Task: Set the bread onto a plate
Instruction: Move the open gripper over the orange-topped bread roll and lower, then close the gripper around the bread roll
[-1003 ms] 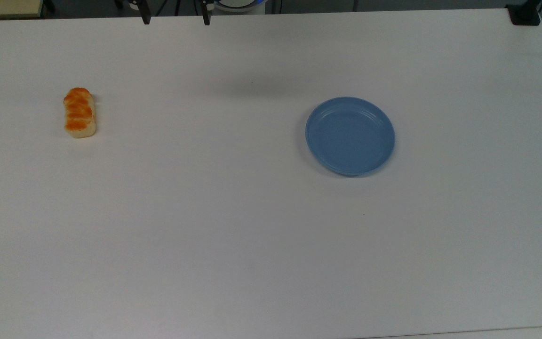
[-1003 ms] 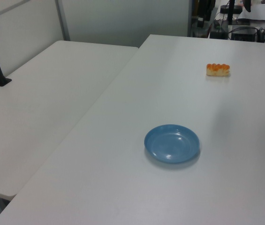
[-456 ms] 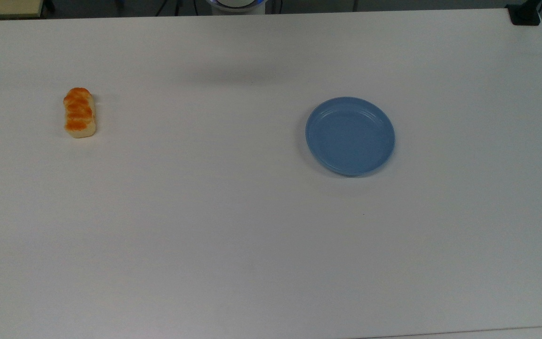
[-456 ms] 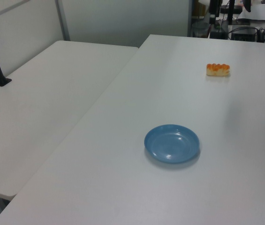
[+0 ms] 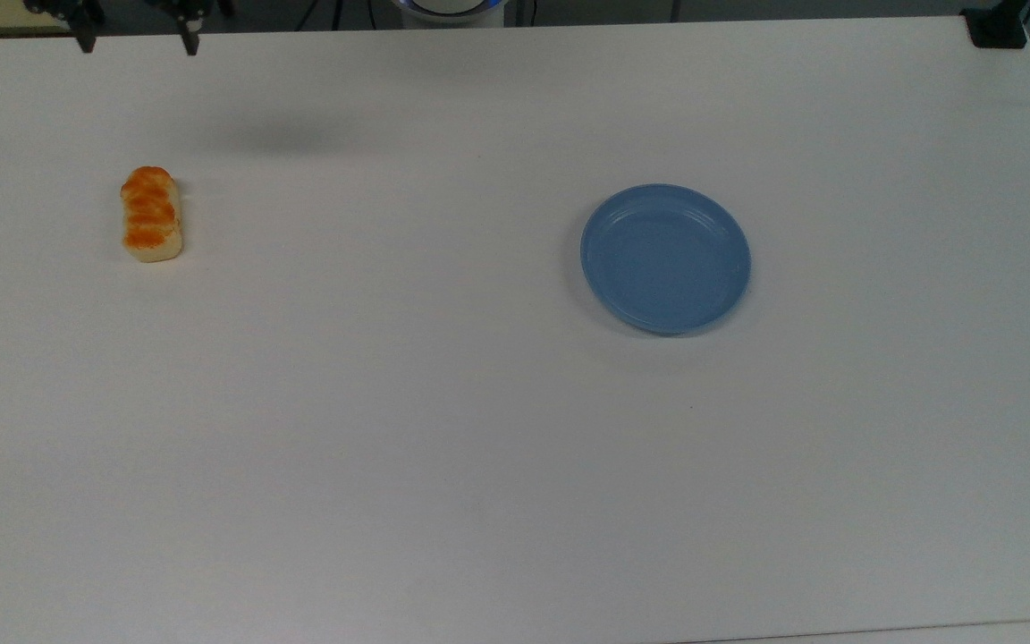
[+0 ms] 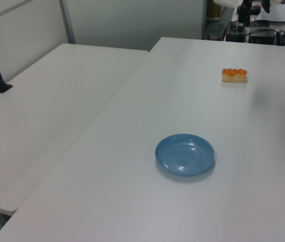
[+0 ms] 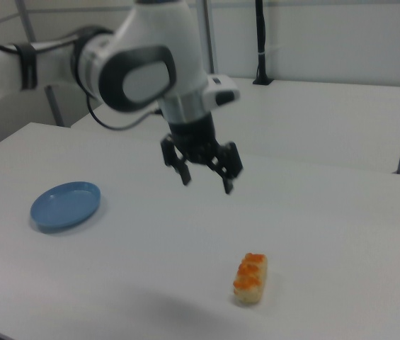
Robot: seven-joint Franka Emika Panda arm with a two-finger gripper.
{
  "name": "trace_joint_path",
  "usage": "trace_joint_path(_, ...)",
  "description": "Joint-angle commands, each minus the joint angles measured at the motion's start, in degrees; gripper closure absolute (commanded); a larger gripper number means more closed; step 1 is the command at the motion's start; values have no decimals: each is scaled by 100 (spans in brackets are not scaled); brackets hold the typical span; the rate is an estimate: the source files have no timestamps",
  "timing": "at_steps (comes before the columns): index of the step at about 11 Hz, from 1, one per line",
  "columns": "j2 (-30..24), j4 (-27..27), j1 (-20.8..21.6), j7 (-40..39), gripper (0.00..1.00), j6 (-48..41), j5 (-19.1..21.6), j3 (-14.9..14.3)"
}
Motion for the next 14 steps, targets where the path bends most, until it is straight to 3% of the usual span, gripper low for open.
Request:
trace_joint_path(1, 87, -1040, -138, -295, 0, 1509, -4, -57)
trace_joint_path(9, 1195, -1156, -700, -533, 0, 2629, -13, -84)
trace_joint_path(14, 1530, -1200, -710, -498, 0, 2876, 5, -49)
